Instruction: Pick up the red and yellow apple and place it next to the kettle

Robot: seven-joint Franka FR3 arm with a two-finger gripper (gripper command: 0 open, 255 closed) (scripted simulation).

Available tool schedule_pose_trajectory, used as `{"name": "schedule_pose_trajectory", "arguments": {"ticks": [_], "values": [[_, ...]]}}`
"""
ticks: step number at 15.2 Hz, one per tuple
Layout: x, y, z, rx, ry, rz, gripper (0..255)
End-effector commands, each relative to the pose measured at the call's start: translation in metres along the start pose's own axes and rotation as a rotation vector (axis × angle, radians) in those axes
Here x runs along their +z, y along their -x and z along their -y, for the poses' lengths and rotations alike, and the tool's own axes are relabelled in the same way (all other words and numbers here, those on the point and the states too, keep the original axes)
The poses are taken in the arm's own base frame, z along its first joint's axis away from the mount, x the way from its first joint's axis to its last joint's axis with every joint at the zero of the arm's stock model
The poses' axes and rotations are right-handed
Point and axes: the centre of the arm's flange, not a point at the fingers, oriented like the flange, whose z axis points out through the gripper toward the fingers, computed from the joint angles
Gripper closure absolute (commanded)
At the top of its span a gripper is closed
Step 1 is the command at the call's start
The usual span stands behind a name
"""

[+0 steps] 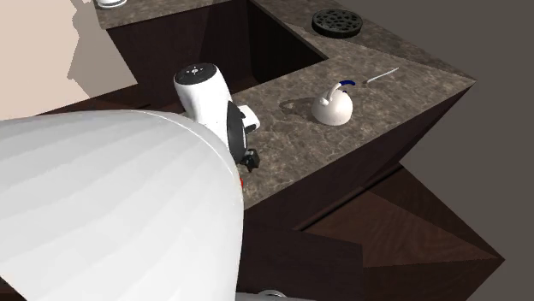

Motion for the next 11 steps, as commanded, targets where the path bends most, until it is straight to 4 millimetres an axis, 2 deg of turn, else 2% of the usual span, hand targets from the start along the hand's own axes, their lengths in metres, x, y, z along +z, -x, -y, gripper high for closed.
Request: {"name": "schedule_pose_trajectory", "arguments": {"ticks": [1,6,11], "values": [[0.021,0.004,0.016,0.003,-0.002,0.003,0],[0.073,0.008,0.052,0.008,-0.001,0.014,0],[0.099,0.009,0.052,0.008,-0.001,0.014,0]]}}
